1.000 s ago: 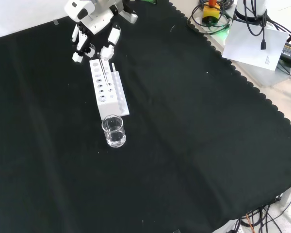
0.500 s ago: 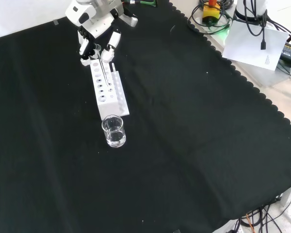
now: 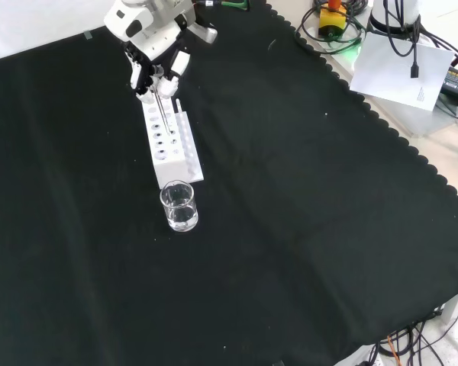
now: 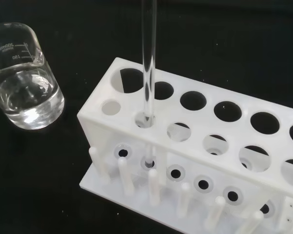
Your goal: Take the glass rod from the white test tube rack.
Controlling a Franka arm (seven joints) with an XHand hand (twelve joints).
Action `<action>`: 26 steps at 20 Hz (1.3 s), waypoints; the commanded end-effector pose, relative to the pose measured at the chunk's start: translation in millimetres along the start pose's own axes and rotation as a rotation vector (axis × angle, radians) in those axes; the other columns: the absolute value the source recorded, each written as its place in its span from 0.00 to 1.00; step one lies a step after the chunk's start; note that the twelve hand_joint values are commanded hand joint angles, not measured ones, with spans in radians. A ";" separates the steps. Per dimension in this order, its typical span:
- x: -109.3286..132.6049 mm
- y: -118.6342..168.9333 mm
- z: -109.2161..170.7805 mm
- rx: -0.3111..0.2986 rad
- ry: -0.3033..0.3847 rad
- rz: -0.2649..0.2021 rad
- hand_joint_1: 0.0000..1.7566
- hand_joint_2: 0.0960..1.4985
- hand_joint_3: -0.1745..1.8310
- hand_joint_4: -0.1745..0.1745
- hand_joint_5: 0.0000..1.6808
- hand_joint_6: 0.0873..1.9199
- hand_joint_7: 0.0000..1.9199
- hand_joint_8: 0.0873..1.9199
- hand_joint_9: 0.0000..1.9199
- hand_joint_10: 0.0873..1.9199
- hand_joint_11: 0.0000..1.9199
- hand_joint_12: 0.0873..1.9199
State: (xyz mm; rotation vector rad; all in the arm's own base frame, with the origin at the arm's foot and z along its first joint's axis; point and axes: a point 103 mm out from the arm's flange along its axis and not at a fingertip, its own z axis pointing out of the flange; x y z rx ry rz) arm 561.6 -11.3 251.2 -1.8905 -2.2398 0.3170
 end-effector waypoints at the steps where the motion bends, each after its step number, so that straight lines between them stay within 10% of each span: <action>1: 6.5 3.2 4.8 0.030 -0.011 -0.005 0.56 0.76 0.00 0.00 0.44 0.42 0.60 0.47 0.76 0.51 0.79 0.56; 10: 18.4 8.5 3.7 0.027 -0.012 -0.009 0.55 0.75 0.00 0.00 0.38 0.44 0.53 0.44 0.76 0.51 0.80 0.57; 19: 15.5 -0.5 -1.1 -0.055 -0.050 0.011 0.72 0.73 0.05 0.00 0.58 0.39 0.58 0.53 0.81 0.50 0.89 0.38; 26: 25.0 -4.7 -3.3 -0.259 -0.023 -0.036 0.73 0.73 0.05 0.00 0.61 0.31 0.56 0.58 0.78 0.56 0.84 0.41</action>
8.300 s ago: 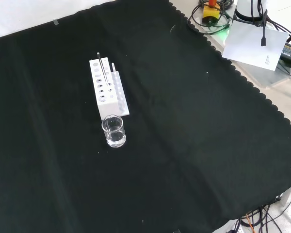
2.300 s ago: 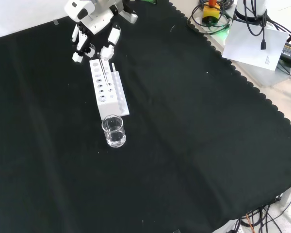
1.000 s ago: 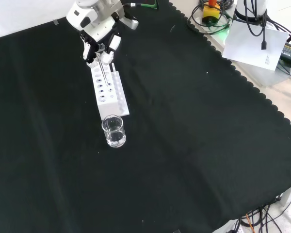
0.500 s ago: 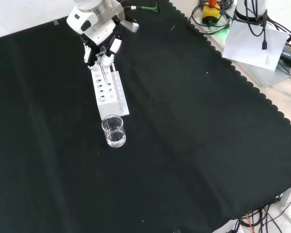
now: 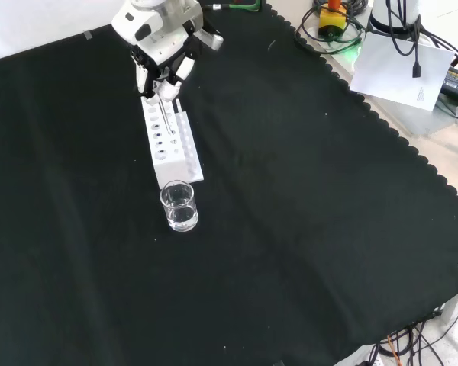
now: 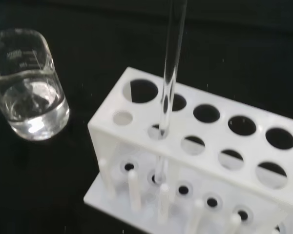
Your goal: Take the glass rod from the white test tube rack.
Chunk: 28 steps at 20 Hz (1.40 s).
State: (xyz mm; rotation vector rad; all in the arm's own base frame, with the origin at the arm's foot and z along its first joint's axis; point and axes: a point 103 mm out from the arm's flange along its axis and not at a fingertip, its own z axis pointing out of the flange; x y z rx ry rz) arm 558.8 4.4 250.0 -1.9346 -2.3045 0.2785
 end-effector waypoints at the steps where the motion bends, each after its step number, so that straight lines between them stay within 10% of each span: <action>1: 11.0 -6.2 -7.1 -0.220 0.015 -0.036 0.73 0.73 0.05 0.00 0.61 0.31 0.57 0.58 0.77 0.56 0.83 0.41; 8: 10.7 -23.2 -39.4 -0.287 0.047 -0.039 0.80 0.74 0.00 0.00 0.69 0.09 0.55 0.49 0.61 0.62 0.81 0.39; 13: 7.9 -38.7 -68.7 -0.297 0.062 -0.035 0.78 0.80 0.08 0.00 0.44 0.44 0.39 0.71 0.43 0.83 0.79 0.45; 28: 14.9 -49.4 -102.8 -0.290 0.053 -0.031 0.77 0.80 0.09 0.00 0.43 0.46 0.38 0.72 0.43 0.84 0.78 0.46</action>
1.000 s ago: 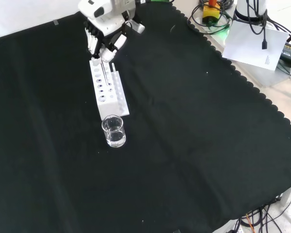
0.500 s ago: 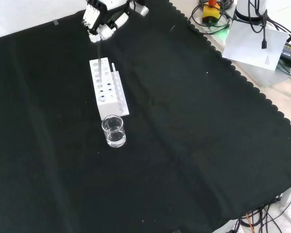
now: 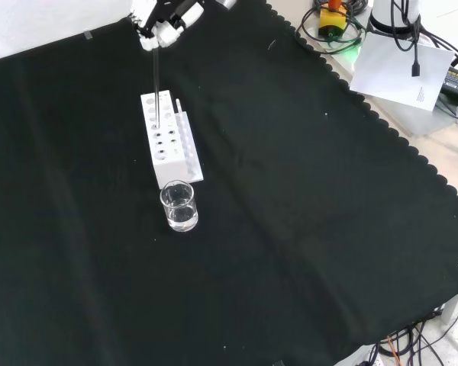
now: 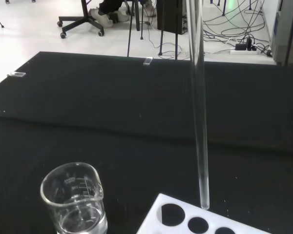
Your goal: Take the glass rod from the white test tube rack.
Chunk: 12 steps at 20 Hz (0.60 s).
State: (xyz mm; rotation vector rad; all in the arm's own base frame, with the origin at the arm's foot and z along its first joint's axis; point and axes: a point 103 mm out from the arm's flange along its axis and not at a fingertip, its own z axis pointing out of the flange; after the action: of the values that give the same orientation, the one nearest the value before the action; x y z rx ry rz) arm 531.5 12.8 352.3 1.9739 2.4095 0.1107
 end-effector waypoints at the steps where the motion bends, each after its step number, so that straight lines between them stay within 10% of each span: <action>1: 5.9 -0.1 -9.0 -0.002 0.004 -0.006 0.77 0.80 0.09 0.00 0.43 0.46 0.38 0.73 0.43 0.84 0.78 0.46; 12: 12.3 -7.7 -19.0 -0.012 0.003 -0.023 0.77 0.80 0.09 0.00 0.43 0.46 0.38 0.73 0.42 0.84 0.78 0.46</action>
State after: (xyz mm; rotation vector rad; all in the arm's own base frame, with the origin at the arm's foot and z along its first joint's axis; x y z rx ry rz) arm 521.6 21.1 373.3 1.9459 2.4153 0.1419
